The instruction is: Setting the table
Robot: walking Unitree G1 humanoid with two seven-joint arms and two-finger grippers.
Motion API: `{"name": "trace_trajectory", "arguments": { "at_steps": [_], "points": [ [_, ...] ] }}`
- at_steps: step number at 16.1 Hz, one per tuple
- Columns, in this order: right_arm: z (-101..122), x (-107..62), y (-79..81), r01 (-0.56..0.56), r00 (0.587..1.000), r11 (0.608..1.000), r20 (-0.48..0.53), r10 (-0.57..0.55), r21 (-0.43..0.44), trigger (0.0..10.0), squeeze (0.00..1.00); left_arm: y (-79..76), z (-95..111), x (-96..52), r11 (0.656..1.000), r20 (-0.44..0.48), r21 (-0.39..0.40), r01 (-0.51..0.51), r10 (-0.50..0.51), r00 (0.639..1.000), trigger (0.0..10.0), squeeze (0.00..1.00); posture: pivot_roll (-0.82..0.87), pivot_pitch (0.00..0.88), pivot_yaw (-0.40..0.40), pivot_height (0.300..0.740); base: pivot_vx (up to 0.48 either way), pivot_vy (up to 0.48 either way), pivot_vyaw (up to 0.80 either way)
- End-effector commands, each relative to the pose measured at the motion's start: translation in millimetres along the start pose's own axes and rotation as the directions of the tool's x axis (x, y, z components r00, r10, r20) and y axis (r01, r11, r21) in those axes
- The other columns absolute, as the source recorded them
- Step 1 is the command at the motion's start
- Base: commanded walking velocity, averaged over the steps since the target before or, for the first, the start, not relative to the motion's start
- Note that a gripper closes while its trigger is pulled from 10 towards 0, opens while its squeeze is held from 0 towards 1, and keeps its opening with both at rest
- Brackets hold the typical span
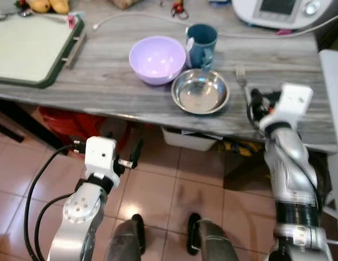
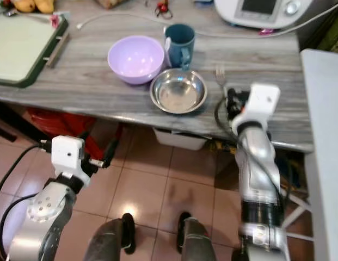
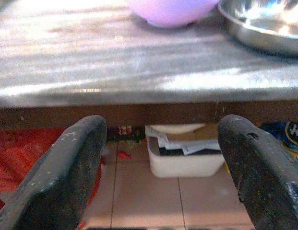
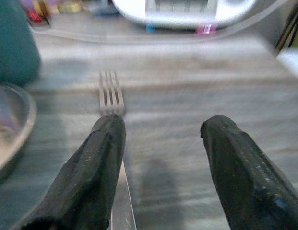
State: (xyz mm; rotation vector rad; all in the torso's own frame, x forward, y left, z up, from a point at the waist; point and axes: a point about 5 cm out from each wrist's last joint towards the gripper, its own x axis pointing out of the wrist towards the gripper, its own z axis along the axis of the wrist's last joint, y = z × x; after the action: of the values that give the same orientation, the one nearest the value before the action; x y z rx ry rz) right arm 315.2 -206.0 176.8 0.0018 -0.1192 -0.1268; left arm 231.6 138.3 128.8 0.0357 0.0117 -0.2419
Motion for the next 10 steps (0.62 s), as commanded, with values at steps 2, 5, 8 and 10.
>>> {"name": "trace_trajectory", "arguments": {
  "at_steps": [2, 5, 8, 10],
  "points": [
    [9, -16.2, 10.5, -0.016, 0.997, 0.999, 0.08, 0.02, -0.052, 10.0, 1.0, 5.7, -3, 1.7, 0.999, -0.001, 0.002, -0.038, 0.038, 0.999, 10.0, 0.0, 0.03, 0.131, -0.007, 0.74, 0.0, 0.0, 0.0],
    [0, -31.4, 14.7, -0.009, 0.998, 0.996, 0.055, 0.014, -0.091, 10.0, 0.12, 3.8, -5, 5.7, 0.999, 0.004, -0.005, -0.04, 0.04, 0.999, 10.0, 0.0, 0.02, 0.125, -0.008, 0.74, 0.0, 0.0, 0.0],
    [-15, -24.0, -15.1, 0.131, 0.989, 0.98, -0.044, -0.139, -0.151, 10.0, 0.0, 3.1, -6, 7.3, 0.999, -0.002, -0.001, -0.048, 0.048, 0.999, 10.0, 0.0, 0.01, 0.145, -0.006, 0.74, 0.0, 0.0, 0.0],
    [-17, -12.3, -26.8, 0.172, 0.98, 0.968, -0.067, -0.187, -0.182, 10.0, 0.0, 2.5, -6, 5.3, 0.999, -0.002, -0.002, -0.049, 0.049, 0.999, 10.0, 0.0, 0.02, 0.154, -0.004, 0.74, 0.0, 0.0, 0.0]
  ]
}}
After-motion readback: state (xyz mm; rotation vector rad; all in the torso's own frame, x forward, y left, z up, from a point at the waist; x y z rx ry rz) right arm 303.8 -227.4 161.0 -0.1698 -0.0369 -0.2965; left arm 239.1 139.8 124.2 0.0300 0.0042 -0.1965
